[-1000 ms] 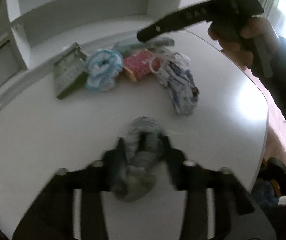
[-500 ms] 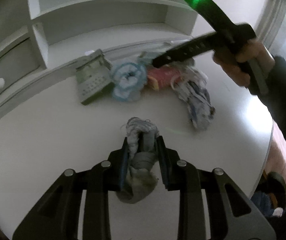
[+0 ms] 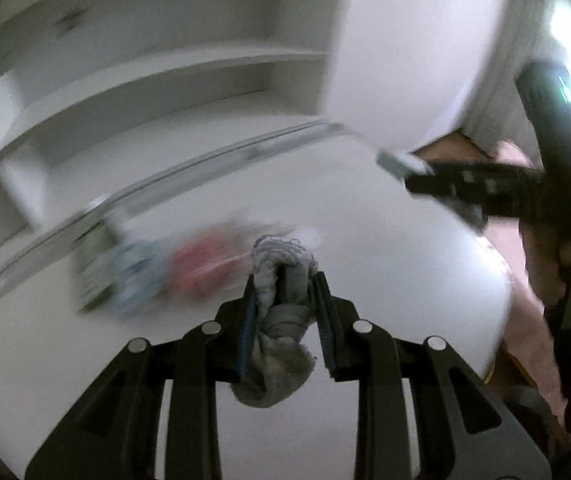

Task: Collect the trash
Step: 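Carry both to the black bin and open both tools to drop them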

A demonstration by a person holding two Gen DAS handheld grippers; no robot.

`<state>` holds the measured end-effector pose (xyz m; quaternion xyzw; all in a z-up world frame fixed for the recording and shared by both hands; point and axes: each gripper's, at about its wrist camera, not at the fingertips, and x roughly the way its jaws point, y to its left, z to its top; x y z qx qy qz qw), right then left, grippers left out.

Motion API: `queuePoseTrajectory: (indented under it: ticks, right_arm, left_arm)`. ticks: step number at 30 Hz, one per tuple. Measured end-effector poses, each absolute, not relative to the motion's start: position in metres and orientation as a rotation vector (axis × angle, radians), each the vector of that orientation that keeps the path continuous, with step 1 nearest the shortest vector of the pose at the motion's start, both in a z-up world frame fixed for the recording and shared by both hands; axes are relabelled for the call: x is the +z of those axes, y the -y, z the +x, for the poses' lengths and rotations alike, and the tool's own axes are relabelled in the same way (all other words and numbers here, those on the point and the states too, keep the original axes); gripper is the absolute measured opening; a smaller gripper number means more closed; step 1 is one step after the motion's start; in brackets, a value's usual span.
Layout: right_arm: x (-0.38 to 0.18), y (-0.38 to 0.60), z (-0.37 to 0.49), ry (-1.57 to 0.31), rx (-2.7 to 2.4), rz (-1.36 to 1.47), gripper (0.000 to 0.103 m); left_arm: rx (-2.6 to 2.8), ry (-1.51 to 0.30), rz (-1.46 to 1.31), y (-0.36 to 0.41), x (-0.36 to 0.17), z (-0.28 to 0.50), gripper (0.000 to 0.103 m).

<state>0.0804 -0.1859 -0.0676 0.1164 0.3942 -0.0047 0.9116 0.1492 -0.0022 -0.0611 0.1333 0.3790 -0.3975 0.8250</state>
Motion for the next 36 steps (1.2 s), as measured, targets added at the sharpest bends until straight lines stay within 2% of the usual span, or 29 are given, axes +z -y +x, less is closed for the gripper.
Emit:
queuePoseTrajectory:
  ticks: [9, 17, 22, 27, 36]
  right_arm:
    - [-0.113, 0.301, -0.148, -0.739, -0.527, 0.488, 0.056]
    - [-0.187, 0.359, -0.314, -0.767, -0.871, 0.741, 0.056]
    - [-0.235, 0.381, -0.362, -0.803, -0.932, 0.891, 0.056]
    - [-0.274, 0.389, -0.37, -0.836, -0.927, 0.986, 0.056]
    - [-0.298, 0.412, -0.379, -0.833, -0.902, 1.037, 0.058]
  left_arm:
    - [-1.204, -0.783, 0.388, 0.179, -0.087, 0.038, 0.027]
    - [-1.491, -0.812, 0.567, 0.294, -0.153, -0.093, 0.027]
    - [-1.565, -0.869, 0.674, 0.333, -0.209, -0.143, 0.027]
    - [-1.568, -0.927, 0.751, 0.354, -0.252, -0.164, 0.028]
    - [-1.546, -0.957, 0.8, 0.386, -0.273, -0.185, 0.028]
